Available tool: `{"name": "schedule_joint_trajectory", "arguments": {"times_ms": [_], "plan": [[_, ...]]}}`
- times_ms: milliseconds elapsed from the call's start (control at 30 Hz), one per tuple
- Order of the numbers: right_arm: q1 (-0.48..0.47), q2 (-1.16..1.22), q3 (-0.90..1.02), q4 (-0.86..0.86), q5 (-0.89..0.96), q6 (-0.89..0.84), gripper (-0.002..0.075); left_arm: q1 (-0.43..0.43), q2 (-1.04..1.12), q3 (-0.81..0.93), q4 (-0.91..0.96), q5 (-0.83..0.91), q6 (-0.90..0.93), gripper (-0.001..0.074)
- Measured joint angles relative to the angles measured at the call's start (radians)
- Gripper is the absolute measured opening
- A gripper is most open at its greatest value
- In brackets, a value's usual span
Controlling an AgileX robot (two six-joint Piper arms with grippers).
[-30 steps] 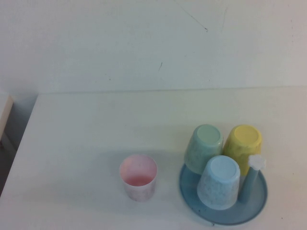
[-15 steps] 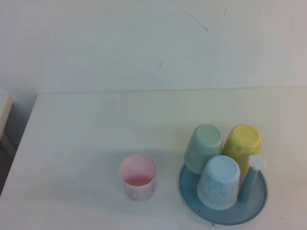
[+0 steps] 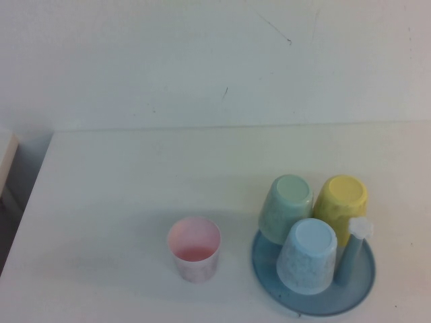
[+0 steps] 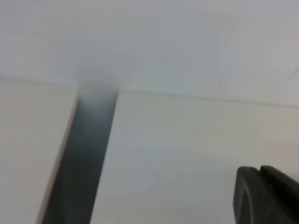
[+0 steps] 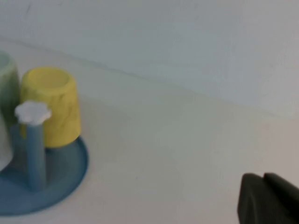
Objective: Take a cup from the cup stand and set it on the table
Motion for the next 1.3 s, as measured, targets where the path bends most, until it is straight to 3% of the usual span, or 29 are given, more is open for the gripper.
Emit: {"name": "schedule_joint_trajectory", "arguments": {"times_ms": [167,433,633,933,1300], "plan": [[0.000,0.182,-0.099,0.163,0.123,-0.203,-0.0001,0.000,0.170,-0.042,-0.193,0.048,0.103,-0.0002],[0.000,0.477,-0.200,0.339,0.148,-0.397,-0.0001,0.000,0.403,-0.127,-0.632,0.089,0.581,-0.0002],[0.000,0.719,-0.277,0.426,0.146,-0.520,-0.0001,0.000,0.550,-0.147,-0.855,0.093,0.867,-0.0002],[0.016,1.058,-0.437,0.632,0.146,-0.748,-0.0001,0.000,0.685,-0.196,-0.950,0.108,0.998,-0.0002],[0.229,1.273,-0.677,0.539,0.170,-0.760,-0.0001,0.000,0.704,-0.197,-0.961,0.111,1.021,-0.0002]]}}
